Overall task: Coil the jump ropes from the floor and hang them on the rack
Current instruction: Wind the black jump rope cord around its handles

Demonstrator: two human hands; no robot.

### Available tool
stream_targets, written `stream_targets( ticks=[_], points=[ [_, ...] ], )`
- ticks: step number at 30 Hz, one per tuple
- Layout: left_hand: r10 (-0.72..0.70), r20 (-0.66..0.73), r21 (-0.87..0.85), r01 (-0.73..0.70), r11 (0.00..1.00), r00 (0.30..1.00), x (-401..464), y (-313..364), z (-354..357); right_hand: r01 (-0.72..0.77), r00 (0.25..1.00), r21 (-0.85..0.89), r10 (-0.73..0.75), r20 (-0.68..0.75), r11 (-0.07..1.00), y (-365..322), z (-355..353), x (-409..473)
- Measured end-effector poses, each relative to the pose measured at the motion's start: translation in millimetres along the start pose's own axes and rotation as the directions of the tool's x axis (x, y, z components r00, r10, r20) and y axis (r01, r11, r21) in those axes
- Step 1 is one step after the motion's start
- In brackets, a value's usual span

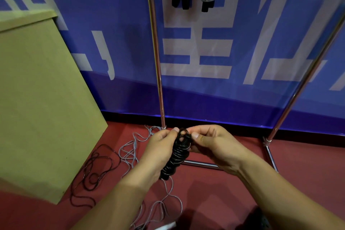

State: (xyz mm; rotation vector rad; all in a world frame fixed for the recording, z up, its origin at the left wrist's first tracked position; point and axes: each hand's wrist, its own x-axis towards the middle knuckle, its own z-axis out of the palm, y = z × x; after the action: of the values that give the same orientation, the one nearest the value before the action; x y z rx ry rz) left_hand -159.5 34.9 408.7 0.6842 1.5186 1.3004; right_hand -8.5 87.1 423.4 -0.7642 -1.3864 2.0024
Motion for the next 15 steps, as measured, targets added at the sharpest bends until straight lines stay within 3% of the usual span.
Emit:
stream_targets(
  ticks=[2,6,10,12,15],
  points=[
    [0.047,-0.059,0.045,-0.044,0.998,0.997,1,-1,1,0.037,0.999,0.014,-0.036,-0.014,0.999,2,6,-1],
    [0.248,-0.145,0.203,-0.216,0.955,0.958,4,-9,3,0.048,0.981,-0.024,-0.052,-0.186,0.999,8,11,3],
    [0.561,-0.123,0.426,-0.467,0.775,0.819,1,-7,-6,0.052,0.965,-0.009,-0.053,-0.255,0.999,7,11,7],
    [0.606,-0.052,0.457,-0.521,0.721,0.794,-2,-4,-8,0.063,0.961,-0.009,-0.064,-0.270,0.998,5,7,8],
    [0.569,-0.007,0.459,-0.503,0.732,0.822,-1,-4,-10,0.062,0.961,-0.069,-0.078,-0.267,0.996,5,3,8]
  ],
)
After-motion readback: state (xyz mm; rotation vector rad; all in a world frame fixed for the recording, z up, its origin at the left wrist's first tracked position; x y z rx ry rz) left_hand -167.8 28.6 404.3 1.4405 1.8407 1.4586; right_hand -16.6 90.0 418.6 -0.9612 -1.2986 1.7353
